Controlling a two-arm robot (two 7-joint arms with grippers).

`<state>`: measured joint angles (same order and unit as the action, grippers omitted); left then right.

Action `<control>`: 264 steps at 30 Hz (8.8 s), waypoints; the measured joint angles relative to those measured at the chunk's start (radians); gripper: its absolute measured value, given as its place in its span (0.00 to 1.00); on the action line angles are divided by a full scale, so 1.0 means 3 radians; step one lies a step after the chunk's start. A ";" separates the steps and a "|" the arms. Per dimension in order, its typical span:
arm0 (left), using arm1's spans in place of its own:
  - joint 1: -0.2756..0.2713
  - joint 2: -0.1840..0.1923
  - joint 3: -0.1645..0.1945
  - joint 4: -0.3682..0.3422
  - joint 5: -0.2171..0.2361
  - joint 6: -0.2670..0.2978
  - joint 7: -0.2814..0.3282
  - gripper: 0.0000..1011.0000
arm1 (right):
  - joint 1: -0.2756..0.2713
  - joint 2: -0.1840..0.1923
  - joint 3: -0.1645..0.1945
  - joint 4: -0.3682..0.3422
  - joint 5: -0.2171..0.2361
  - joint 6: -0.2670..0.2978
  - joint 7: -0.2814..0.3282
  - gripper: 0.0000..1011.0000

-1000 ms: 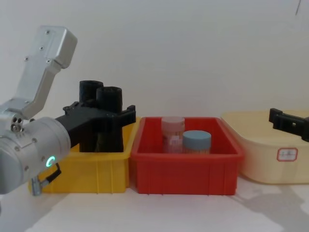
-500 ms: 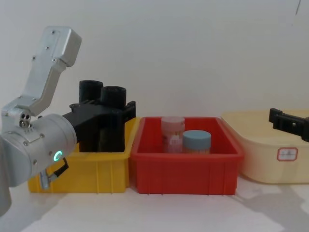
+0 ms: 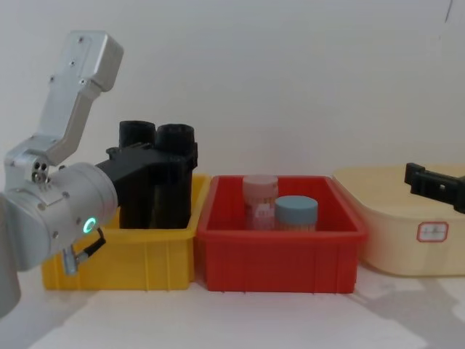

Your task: Pick up the garbage bag with the one hand and transfer it to the other hand.

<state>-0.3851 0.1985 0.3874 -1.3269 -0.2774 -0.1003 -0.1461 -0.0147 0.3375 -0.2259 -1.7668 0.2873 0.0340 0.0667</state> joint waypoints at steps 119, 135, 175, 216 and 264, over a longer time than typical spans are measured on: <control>-0.1279 -0.0733 0.0727 0.0631 -0.0228 0.0455 -0.1302 0.37 | 0.0522 -0.0465 -0.0135 0.0471 -0.0187 -0.0065 -0.0107 0.99; -0.1279 -0.0733 0.0726 0.0631 -0.0228 0.0455 -0.1302 0.37 | 0.0741 -0.0622 -0.0152 0.0720 -0.0354 0.0007 -0.0245 0.92; -0.1279 -0.0733 0.0726 0.0631 -0.0226 0.0455 -0.1302 0.78 | 0.0682 -0.0739 -0.0040 0.0668 -0.0384 -0.0087 -0.0152 0.53; -0.1279 -0.0733 0.0726 0.0631 -0.0228 0.0455 -0.1302 0.99 | 0.1265 -0.0675 0.0628 0.1405 -0.0503 -0.0079 -0.0537 0.55; -0.0152 -0.0184 0.0337 -0.0850 0.0063 0.0729 -0.0222 0.99 | 0.1181 -0.0121 0.0077 0.1137 -0.1321 -0.0490 0.0028 0.99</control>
<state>-0.4307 0.1432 0.4884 -1.5817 -0.2584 0.1185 -0.2127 0.3396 0.3012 -0.2027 -1.4256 -0.1090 -0.1130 0.0750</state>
